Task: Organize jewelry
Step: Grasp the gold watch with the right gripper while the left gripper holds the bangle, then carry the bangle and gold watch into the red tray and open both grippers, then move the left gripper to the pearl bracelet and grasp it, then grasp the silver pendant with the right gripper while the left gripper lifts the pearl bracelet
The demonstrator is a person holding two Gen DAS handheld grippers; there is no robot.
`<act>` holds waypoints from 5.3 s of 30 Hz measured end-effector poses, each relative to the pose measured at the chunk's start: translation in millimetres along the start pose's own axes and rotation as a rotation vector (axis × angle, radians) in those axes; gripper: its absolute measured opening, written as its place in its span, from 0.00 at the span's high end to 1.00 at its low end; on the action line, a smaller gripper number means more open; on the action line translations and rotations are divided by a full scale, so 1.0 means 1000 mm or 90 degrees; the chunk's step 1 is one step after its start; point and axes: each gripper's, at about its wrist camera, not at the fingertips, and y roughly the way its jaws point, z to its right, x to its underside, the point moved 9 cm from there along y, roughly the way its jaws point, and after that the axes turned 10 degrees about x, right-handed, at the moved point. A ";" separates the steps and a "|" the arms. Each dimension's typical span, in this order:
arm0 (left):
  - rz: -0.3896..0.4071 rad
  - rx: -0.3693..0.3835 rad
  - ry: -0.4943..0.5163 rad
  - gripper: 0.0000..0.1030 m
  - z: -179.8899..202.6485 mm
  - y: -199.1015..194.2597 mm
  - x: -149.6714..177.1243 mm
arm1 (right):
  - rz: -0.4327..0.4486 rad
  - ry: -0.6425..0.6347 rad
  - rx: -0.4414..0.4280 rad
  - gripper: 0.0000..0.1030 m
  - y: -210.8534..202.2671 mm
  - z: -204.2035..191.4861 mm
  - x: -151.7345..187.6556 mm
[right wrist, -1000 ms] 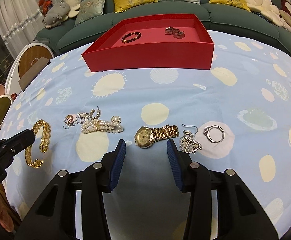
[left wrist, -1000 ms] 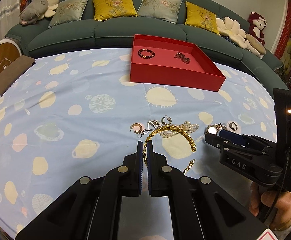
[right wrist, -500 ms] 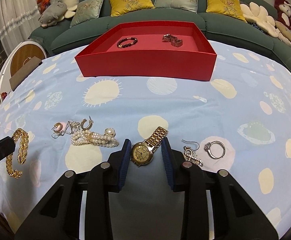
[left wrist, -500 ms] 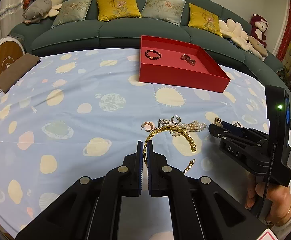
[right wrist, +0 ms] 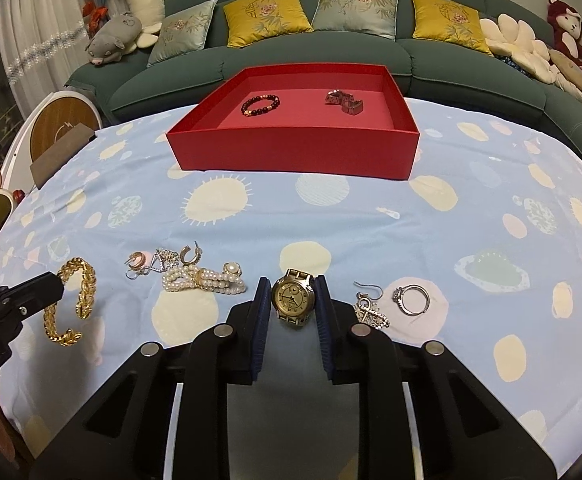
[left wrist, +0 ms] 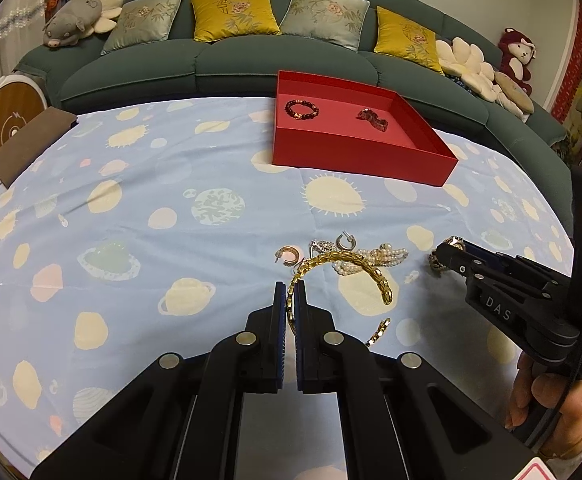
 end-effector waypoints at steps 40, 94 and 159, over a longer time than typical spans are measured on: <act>0.120 -0.005 0.074 0.98 0.038 0.044 -0.190 | 0.158 0.086 -0.030 0.79 -0.030 0.051 -0.178; 0.108 -0.020 0.005 0.76 -0.004 -0.035 -0.112 | 0.160 0.099 -0.022 0.56 -0.107 0.072 -0.098; 0.001 0.106 0.040 0.98 0.017 0.004 -0.009 | -0.036 0.032 -0.038 0.56 -0.023 0.038 0.018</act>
